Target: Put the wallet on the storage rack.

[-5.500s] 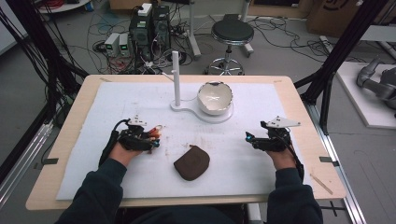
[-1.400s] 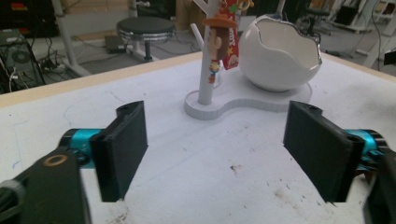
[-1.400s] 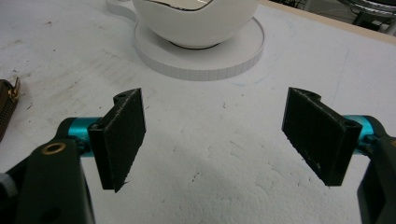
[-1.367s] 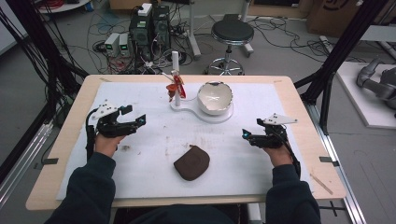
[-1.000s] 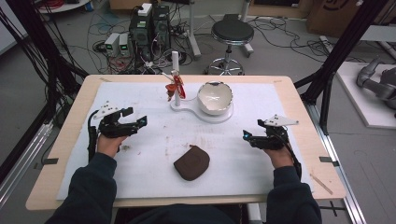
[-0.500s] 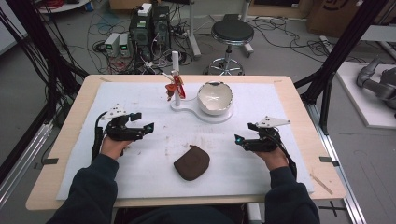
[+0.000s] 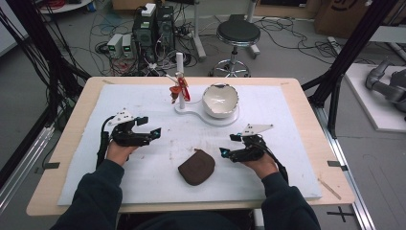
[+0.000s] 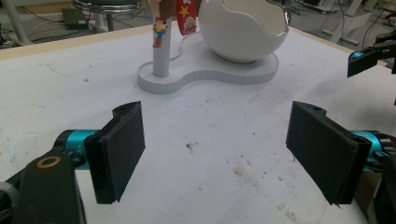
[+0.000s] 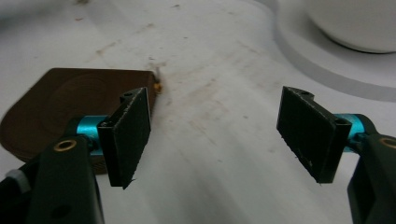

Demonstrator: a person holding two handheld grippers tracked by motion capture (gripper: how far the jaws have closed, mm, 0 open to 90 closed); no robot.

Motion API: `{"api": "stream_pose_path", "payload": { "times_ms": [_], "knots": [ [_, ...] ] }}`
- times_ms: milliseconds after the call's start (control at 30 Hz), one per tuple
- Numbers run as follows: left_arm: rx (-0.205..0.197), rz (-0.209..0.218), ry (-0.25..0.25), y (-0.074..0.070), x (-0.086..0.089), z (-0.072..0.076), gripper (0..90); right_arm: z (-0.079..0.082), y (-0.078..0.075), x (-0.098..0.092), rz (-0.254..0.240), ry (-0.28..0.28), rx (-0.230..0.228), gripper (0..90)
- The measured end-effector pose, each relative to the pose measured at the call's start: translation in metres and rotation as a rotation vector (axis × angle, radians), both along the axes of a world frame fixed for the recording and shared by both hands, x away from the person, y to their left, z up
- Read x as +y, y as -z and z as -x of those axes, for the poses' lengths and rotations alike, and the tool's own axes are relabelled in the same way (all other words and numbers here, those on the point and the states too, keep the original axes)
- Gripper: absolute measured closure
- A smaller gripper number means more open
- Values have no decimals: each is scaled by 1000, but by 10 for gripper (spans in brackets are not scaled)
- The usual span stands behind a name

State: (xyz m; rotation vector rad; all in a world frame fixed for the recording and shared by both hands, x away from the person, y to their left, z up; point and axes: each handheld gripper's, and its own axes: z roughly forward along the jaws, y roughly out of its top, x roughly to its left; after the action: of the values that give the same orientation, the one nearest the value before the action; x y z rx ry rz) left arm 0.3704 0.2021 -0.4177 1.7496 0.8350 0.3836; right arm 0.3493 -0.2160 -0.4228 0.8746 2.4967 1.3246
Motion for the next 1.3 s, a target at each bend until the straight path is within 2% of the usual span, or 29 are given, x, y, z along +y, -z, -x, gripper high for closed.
{"api": "stream_pose_path", "payload": {
  "times_ms": [100,233,300,333,367,433,467,533,567,633,700,767,800,833,867,900,933,967,1000,1233,1300],
  "knots": [
    [-2,-3,10,0,-2,1,197,2,2,12,-17,-42,21,263],
    [-2,-2,17,-1,-4,2,205,3,8,32,-49,-122,82,262],
    [4,-7,29,0,-6,2,224,6,15,44,-28,-185,147,262],
    [4,-7,29,0,-6,2,225,6,15,44,-28,-185,147,262],
    [5,-11,29,0,-7,2,225,7,20,49,15,-213,172,285],
    [9,-15,32,1,-8,2,226,4,20,47,-2,-242,213,365],
    [13,-12,34,1,-9,2,226,4,20,47,-2,-242,213,365],
    [17,-18,43,1,-11,2,228,3,22,46,-8,-232,255,397],
    [19,-16,45,2,-12,2,228,3,21,46,-8,-236,260,415],
    [26,-22,52,2,-14,3,231,5,19,46,17,-246,224,444],
    [34,-23,61,2,-16,3,234,9,14,47,48,-245,164,479],
    [47,-23,75,2,-18,3,236,10,10,46,86,-203,89,490],
    [62,-15,89,3,-21,3,238,9,9,44,98,-189,75,492],
    [70,-9,105,4,-23,3,252,8,7,40,110,-147,41,495],
    [82,-2,131,4,-26,4,252,8,7,40,110,-147,41,495],
    [96,6,157,5,-30,4,279,9,6,40,127,-119,1,498],
    [109,12,190,6,-34,5,286,10,5,40,134,-115,-22,499],
    [117,13,220,8,-39,6,286,10,5,40,134,-115,-22,499],
    [130,1,253,9,-46,7,289,12,4,41,145,-101,-52,500],
    [186,-26,399,16,-75,14,304,11,4,40,149,-63,-72,501],
    [191,-34,405,17,-78,14,304,12,4,40,146,-58,-75,501]
  ]
}}
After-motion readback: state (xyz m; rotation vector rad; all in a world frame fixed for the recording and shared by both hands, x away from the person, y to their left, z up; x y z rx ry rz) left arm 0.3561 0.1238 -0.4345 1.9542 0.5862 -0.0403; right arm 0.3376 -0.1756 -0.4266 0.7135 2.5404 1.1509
